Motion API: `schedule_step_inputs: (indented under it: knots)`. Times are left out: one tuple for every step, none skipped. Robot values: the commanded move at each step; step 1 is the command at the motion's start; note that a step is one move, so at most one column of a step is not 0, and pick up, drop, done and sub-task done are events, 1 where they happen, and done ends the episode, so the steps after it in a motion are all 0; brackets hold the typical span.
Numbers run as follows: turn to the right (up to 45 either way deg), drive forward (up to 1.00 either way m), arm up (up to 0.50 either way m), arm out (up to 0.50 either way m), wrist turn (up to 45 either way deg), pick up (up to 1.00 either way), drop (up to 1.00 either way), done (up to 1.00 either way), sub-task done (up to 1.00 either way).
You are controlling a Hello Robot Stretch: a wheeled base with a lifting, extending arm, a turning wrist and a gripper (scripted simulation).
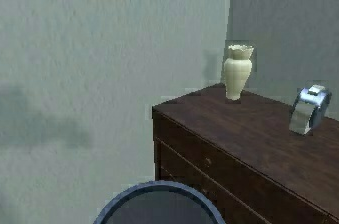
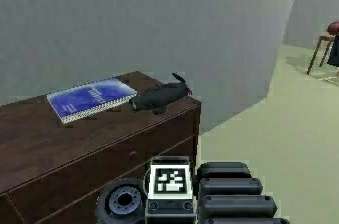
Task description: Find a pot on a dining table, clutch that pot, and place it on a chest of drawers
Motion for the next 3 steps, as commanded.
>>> schedule_step_inputs:
  knots:
    - [45.0, 0.00, 0.00, 0.00, 0.0, 0.00, 0.00, 0.00, 0.00]
    - [45.0, 0.00, 0.00, 0.00, 0.0, 0.00, 0.00, 0.00, 0.00]
    - [12.0, 0.00, 0.00, 0.00, 0.0, 0.00, 0.00, 0.00, 0.00]
